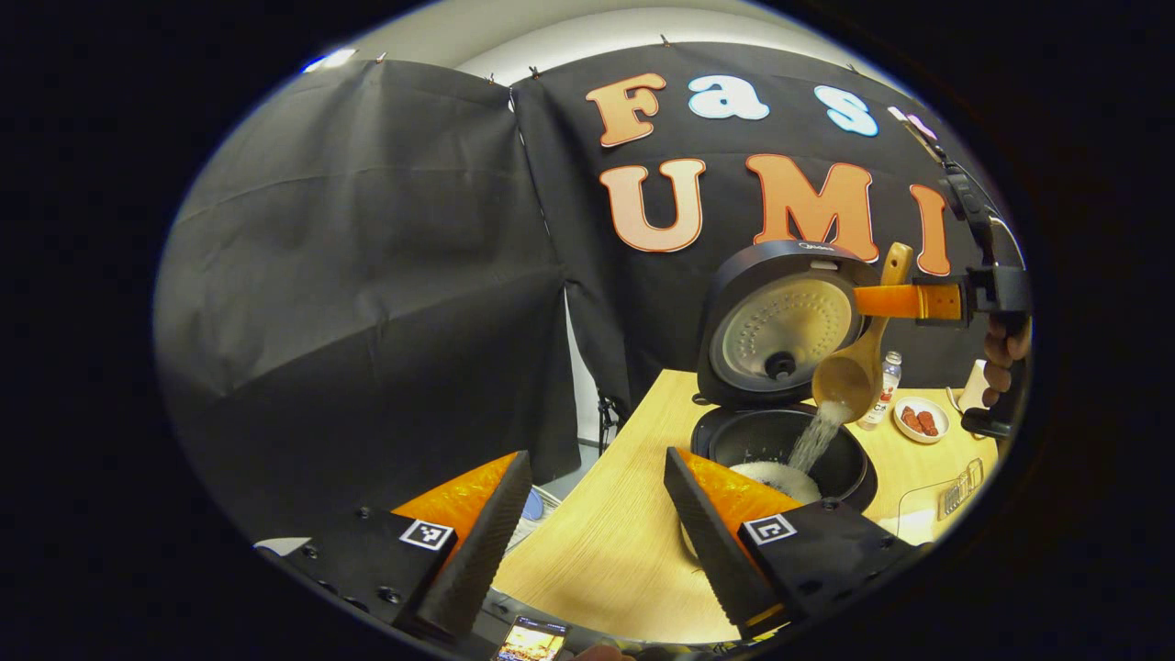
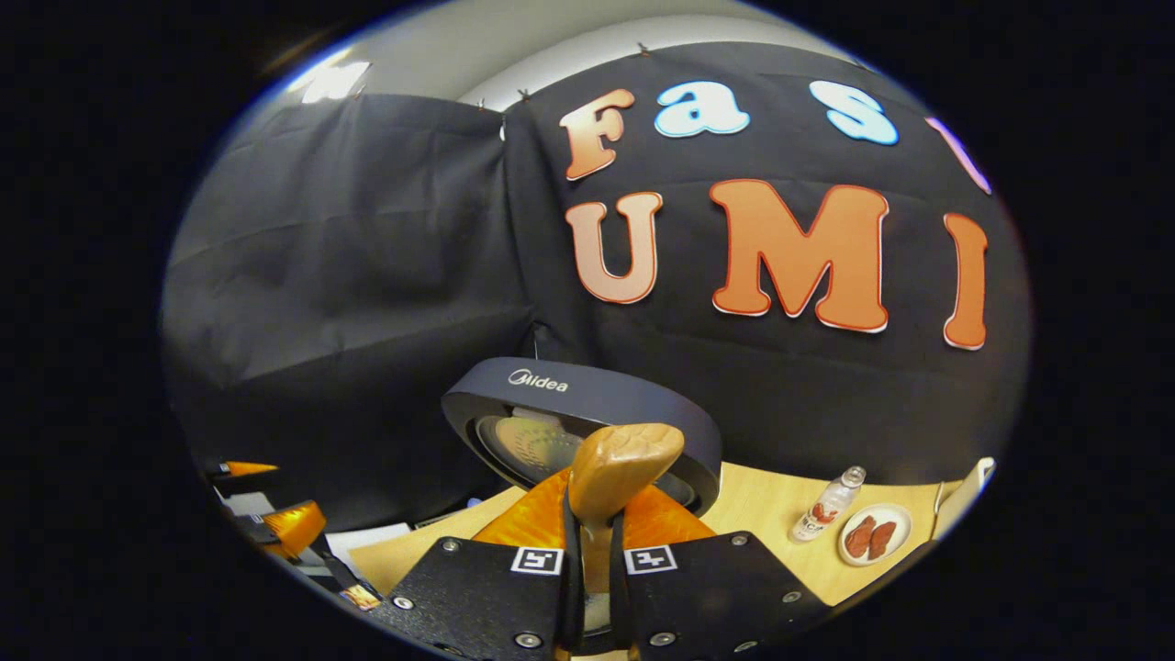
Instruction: Close the left gripper, press the button to open the rice cooker; take a wooden spoon from the chopstick holder with the right hand, scoop a spoonful of rice and pour it into the rice cooker, then put the wooden spoon back into the chopstick holder.
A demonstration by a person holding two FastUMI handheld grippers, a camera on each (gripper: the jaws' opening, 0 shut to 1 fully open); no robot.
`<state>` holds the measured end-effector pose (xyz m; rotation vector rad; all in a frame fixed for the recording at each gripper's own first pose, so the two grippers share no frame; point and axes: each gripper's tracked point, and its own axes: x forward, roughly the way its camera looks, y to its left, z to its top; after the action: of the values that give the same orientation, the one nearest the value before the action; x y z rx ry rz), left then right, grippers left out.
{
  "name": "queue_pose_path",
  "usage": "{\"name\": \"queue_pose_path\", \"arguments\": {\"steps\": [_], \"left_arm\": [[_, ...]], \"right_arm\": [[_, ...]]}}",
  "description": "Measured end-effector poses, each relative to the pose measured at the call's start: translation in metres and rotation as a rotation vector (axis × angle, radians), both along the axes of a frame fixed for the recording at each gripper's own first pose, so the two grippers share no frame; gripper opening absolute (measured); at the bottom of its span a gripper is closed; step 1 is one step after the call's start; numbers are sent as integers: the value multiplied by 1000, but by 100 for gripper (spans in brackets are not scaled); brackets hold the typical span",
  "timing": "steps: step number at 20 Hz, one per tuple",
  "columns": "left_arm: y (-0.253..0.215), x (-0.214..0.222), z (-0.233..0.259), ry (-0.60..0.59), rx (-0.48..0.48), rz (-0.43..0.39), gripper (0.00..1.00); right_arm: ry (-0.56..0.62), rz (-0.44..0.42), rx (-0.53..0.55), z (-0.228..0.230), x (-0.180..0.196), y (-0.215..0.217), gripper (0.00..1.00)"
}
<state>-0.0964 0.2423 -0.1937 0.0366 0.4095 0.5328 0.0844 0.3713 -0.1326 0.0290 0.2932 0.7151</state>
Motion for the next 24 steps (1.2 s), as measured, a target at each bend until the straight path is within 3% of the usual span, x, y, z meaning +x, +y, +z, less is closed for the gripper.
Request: {"name": "queue_pose_path", "arguments": {"steps": [3, 7, 13, 19, 24], "left_arm": [[0, 2, 0, 1, 3, 1, 99], [-2, 4, 1, 5, 26, -4, 99], [-16, 9, 10, -6, 67, -34, 99], [-40, 14, 9, -6, 61, -78, 99], [-61, 21, 6, 10, 58, -122, 99]], "right_arm": [[-85, 46, -81, -2, -7, 9, 10], [-161, 104, -110, 4, -15, 18, 11], [-118, 102, -49, 9, -18, 4, 10], [1, -1, 5, -7, -22, -59, 10], [122, -155, 42, -38, -25, -148, 10]]}}
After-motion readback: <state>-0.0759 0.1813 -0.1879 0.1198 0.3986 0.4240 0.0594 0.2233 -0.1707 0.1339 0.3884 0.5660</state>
